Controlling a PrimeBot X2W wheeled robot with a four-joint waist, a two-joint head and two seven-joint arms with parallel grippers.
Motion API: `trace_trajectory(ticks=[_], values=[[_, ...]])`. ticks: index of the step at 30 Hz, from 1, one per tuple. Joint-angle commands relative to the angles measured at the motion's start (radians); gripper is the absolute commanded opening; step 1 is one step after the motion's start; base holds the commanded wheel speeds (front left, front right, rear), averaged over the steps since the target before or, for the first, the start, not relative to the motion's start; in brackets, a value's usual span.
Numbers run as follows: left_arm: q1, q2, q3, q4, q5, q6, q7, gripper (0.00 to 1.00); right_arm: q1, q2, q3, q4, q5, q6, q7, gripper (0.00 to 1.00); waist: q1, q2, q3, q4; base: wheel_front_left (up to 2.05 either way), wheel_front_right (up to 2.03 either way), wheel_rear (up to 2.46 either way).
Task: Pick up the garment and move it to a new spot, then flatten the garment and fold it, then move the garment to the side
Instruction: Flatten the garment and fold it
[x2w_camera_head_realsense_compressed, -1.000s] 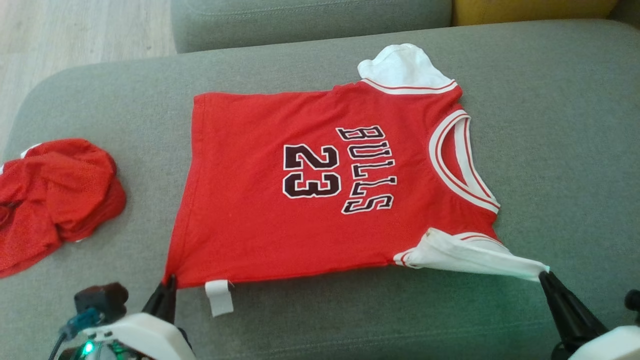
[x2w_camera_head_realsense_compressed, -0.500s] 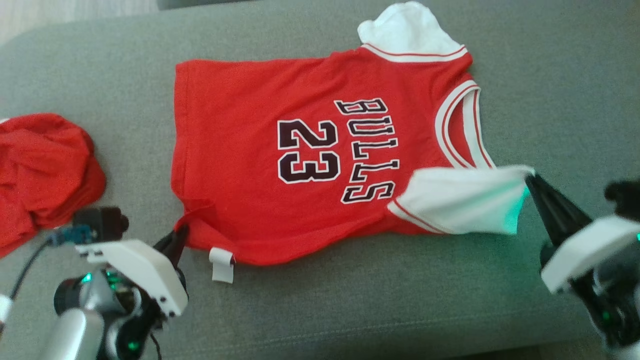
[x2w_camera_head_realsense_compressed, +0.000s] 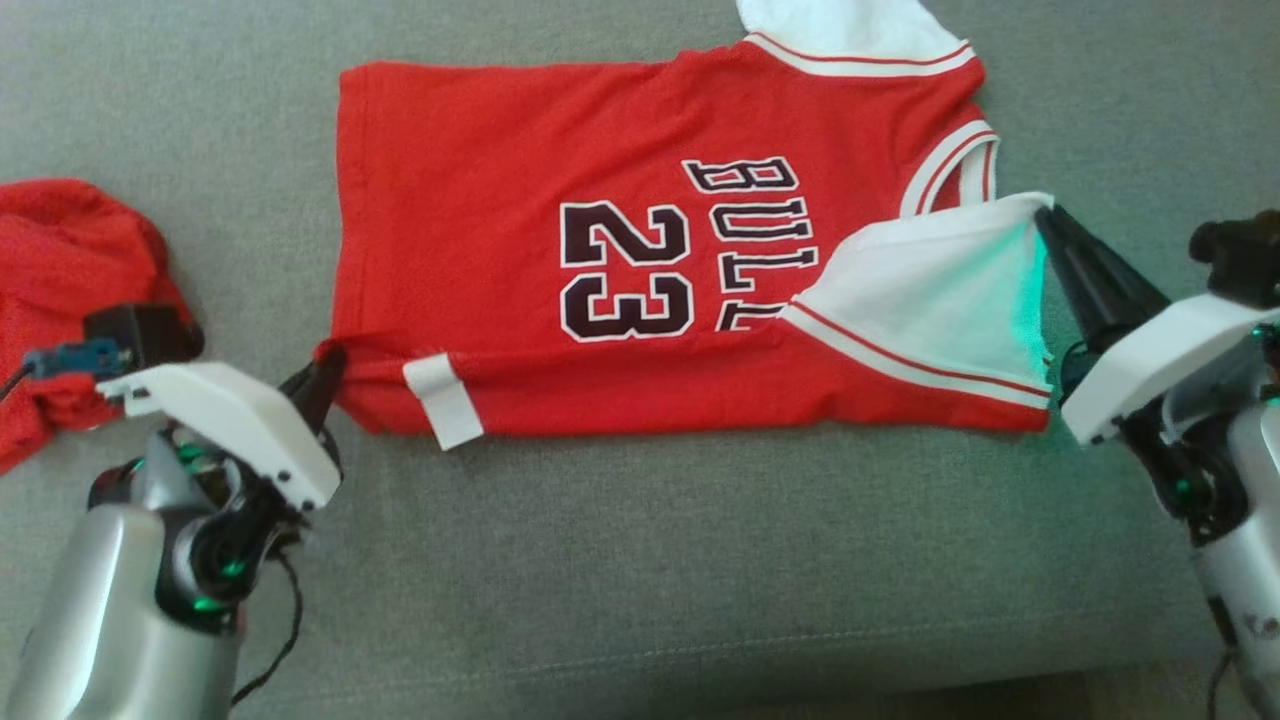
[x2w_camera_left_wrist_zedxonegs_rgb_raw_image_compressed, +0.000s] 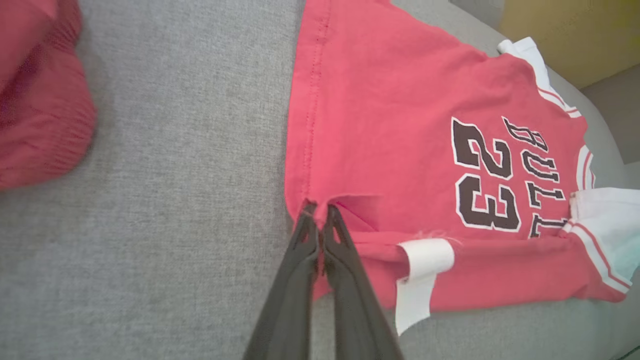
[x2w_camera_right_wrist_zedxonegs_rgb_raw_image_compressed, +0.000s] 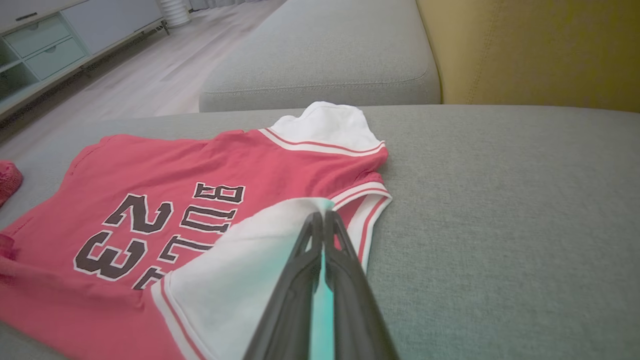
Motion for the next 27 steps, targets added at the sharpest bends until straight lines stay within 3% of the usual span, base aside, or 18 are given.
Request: trace_trajectory(ticks=[1,2,3,4,5,6,12,17,21,27], values=[[-0.051,0.014,0.046,-0.021,-0.002,-0.009,-0.011,0.00,-0.024,-0.026,0.014,-0.017,0.011,0.004,-0.020,0.00,-0.0001,0.0000,0.009,0.005,0.00,0.00,0.00],[-0.061,0.012,0.043,-0.004,0.000,-0.012,-0.017,0.00,-0.035,-0.023,0.019,0.001,0.021,0.004,-0.041,0.00,-0.0001,0.0000,0.013,0.006,0.00,0.00,0.00],[-0.069,0.008,0.041,0.012,0.001,-0.017,-0.025,0.13,-0.045,-0.022,0.025,0.020,0.027,0.004,-0.060,0.00,-0.0001,0.0000,0.016,0.006,0.00,0.00,0.00],[-0.076,-0.001,0.041,0.026,-0.001,-0.019,-0.037,0.42,-0.050,-0.021,0.034,0.037,0.031,0.004,-0.076,0.37,-0.0001,0.0000,0.018,0.006,0.00,0.00,0.00],[-0.081,-0.006,0.038,0.036,0.004,-0.022,-0.053,1.00,-0.054,-0.015,0.037,0.053,0.039,0.004,-0.095,0.86,-0.0001,0.0000,0.021,0.006,0.00,0.00,0.00],[-0.086,-0.010,0.036,0.043,0.012,-0.026,-0.075,1.00,-0.056,-0.012,0.040,0.066,0.042,0.004,-0.116,1.00,-0.0001,0.0000,0.023,0.006,0.00,0.00,0.00],[-0.079,-0.027,0.033,0.050,0.118,-0.025,-0.312,1.00,-0.031,0.019,0.012,0.098,-0.005,0.004,-0.280,1.00,-0.0001,0.0000,0.023,0.005,0.00,0.00,0.00],[-0.039,-0.039,0.009,0.016,0.262,0.015,-0.562,1.00,0.043,0.070,-0.079,0.047,-0.116,0.004,-0.382,1.00,-0.0001,0.0000,0.003,0.007,0.00,0.00,0.00],[0.026,-0.055,-0.019,-0.011,0.337,0.053,-0.681,1.00,0.149,0.133,-0.147,-0.035,-0.186,0.004,-0.384,1.00,-0.0001,0.0000,-0.027,0.008,0.00,0.00,0.00],[0.140,-0.063,-0.054,-0.031,0.395,0.080,-0.740,1.00,0.317,0.220,-0.197,-0.155,-0.240,0.004,-0.318,1.00,-0.0001,0.0000,-0.073,0.002,0.00,0.00,0.00]])
